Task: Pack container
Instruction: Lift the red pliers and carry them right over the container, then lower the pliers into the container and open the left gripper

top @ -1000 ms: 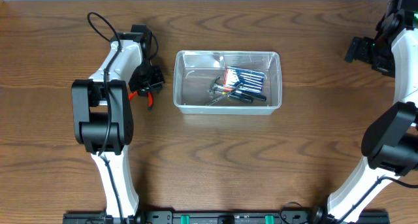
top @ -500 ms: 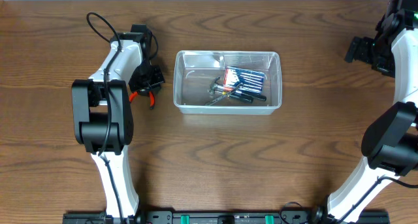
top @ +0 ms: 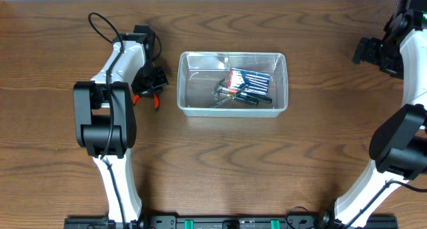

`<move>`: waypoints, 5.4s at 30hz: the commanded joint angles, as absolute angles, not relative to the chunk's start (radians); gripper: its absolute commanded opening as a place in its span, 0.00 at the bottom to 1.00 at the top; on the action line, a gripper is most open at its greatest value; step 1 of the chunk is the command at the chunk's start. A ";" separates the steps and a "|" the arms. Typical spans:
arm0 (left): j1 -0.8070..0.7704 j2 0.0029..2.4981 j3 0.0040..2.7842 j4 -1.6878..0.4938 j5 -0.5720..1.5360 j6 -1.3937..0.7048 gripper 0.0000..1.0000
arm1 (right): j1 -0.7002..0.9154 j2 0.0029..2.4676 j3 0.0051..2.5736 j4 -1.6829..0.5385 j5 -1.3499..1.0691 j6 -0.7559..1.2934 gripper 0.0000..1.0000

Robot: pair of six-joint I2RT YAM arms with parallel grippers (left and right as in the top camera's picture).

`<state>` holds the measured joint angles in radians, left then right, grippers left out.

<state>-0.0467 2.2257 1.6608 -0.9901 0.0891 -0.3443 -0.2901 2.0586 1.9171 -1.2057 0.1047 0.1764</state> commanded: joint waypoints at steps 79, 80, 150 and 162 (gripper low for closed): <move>-0.471 1.705 1.674 -0.783 0.067 -0.099 0.06 | -0.294 2.061 1.914 -1.203 0.108 0.190 0.99; -0.471 1.720 1.674 -0.783 0.071 -0.099 0.06 | -0.294 2.061 1.914 -1.203 0.108 0.190 0.99; -0.471 2.137 1.673 -0.854 0.172 -0.101 0.06 | -0.294 2.061 1.914 -1.203 0.107 0.190 0.99; -0.470 2.138 1.673 -0.862 0.172 -0.102 0.11 | -0.294 2.061 1.914 -1.203 0.108 0.190 0.99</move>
